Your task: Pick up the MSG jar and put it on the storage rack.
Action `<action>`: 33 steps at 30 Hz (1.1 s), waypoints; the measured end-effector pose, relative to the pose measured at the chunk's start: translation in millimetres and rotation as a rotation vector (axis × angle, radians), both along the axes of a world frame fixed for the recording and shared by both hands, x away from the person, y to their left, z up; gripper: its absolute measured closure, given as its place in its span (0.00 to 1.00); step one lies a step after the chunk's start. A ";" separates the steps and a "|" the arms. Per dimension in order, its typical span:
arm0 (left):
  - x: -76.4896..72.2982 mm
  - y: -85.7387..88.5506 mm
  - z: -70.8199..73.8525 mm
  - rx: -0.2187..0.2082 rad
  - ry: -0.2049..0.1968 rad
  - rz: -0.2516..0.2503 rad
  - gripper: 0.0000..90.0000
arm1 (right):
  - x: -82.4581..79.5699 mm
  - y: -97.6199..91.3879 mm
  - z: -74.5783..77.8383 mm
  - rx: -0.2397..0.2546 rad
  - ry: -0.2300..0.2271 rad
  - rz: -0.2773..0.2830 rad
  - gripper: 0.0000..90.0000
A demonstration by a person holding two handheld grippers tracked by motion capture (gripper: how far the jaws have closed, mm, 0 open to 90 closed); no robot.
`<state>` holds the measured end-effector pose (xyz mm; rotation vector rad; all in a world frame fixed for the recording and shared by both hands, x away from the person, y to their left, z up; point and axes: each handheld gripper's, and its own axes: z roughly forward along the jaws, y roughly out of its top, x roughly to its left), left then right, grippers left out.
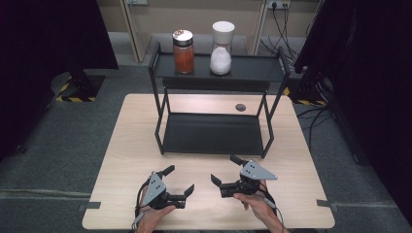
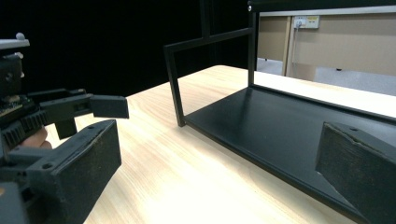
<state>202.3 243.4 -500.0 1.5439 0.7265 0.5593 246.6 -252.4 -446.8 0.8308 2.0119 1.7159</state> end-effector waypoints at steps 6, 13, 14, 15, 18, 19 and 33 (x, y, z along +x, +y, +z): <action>0.7 0.1 -0.2 -0.003 0.000 0.000 0.03 | 2.1 -0.3 -7.6 -0.009 0.020 0.006 0.01; 0.7 0.6 -0.8 -0.010 0.002 0.001 0.03 | 3.4 1.4 -12.2 -0.019 0.027 0.016 0.01; 0.7 0.6 -0.9 -0.010 0.002 0.002 0.03 | 3.6 1.6 -12.7 -0.020 0.027 0.017 0.01; 1.0 0.5 -0.9 -0.011 0.002 0.002 0.03 | 3.7 1.9 -13.0 -0.021 0.029 0.018 0.01; 1.2 -0.3 -1.1 -0.009 0.002 0.001 0.03 | 4.2 1.3 -14.0 -0.023 0.031 0.018 0.01; 0.7 -0.2 -1.0 -0.005 0.003 0.001 0.03 | 4.7 1.0 -14.4 -0.022 0.034 0.018 0.01; -1.0 1.0 -1.3 -0.012 -0.004 0.005 0.03 | 5.2 1.1 -14.3 -0.017 0.041 0.016 0.01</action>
